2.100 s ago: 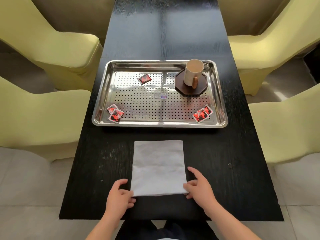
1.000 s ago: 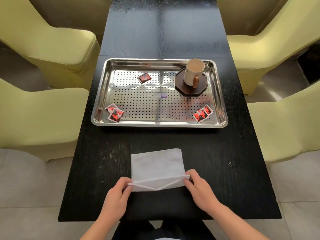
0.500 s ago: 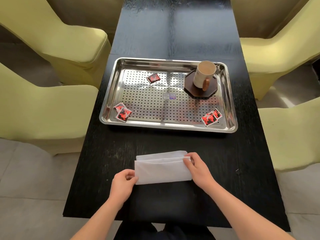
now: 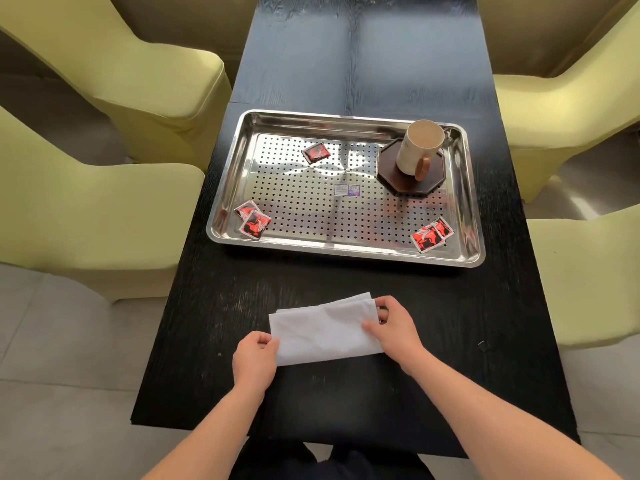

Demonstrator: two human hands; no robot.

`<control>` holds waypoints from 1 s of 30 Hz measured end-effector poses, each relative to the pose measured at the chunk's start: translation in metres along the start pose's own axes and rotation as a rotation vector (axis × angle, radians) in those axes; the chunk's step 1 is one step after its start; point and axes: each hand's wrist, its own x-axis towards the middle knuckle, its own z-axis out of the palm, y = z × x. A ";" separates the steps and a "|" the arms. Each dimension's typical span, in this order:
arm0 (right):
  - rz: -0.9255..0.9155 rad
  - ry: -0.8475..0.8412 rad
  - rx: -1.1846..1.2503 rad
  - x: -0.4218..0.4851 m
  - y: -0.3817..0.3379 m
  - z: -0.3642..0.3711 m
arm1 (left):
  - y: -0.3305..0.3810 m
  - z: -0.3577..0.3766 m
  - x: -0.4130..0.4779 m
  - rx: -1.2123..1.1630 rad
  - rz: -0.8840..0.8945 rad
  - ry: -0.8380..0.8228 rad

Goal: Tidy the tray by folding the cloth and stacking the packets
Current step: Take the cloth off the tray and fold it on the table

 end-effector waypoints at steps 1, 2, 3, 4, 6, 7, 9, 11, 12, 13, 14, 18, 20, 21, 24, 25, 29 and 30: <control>0.009 0.008 0.007 -0.001 0.002 0.001 | 0.000 0.001 0.000 0.005 0.011 0.007; 0.010 0.019 0.009 -0.003 0.005 0.001 | 0.001 0.002 -0.001 0.014 0.022 0.012; 0.007 0.032 0.007 -0.006 0.007 0.002 | 0.001 0.002 -0.001 0.027 0.035 0.017; 0.003 0.044 0.005 -0.008 0.009 0.001 | 0.001 0.002 -0.001 0.041 0.046 0.018; -0.004 0.059 -0.001 -0.012 0.015 0.002 | 0.001 0.003 0.000 0.057 0.060 0.014; -0.001 0.065 -0.005 -0.012 0.017 0.002 | 0.001 0.004 0.001 0.064 0.065 0.014; 0.001 0.077 -0.008 -0.010 0.016 0.002 | 0.002 0.006 0.003 0.081 0.071 0.028; -0.009 0.091 -0.021 -0.008 0.015 0.003 | 0.003 0.008 0.006 0.090 0.070 0.055; -0.016 0.100 -0.027 -0.007 0.014 0.004 | 0.003 0.009 0.007 0.093 0.068 0.066; -0.026 0.116 -0.031 -0.007 0.013 0.004 | 0.004 0.009 0.007 0.092 0.065 0.075; -0.041 0.145 -0.037 -0.008 0.012 0.005 | 0.004 0.010 0.007 0.090 0.064 0.088; -0.212 0.344 -0.127 -0.018 0.010 0.004 | -0.002 0.009 -0.001 0.204 0.225 0.197; -0.305 0.335 -0.155 -0.026 0.006 0.009 | -0.009 0.008 -0.008 0.371 0.507 0.219; -0.319 0.290 -0.134 -0.030 0.004 0.012 | -0.014 0.009 -0.010 0.468 0.667 0.207; -0.272 0.060 -0.016 -0.041 0.000 0.027 | -0.029 0.020 -0.009 0.710 0.923 0.064; -0.234 -0.028 0.048 -0.042 -0.002 0.033 | -0.034 0.024 -0.005 0.790 0.933 0.019; -0.020 -0.270 0.276 -0.043 -0.004 0.049 | -0.050 0.026 0.010 0.999 0.879 -0.064; 0.020 -0.282 0.296 -0.041 -0.002 0.049 | -0.051 0.026 0.011 1.021 0.874 -0.078</control>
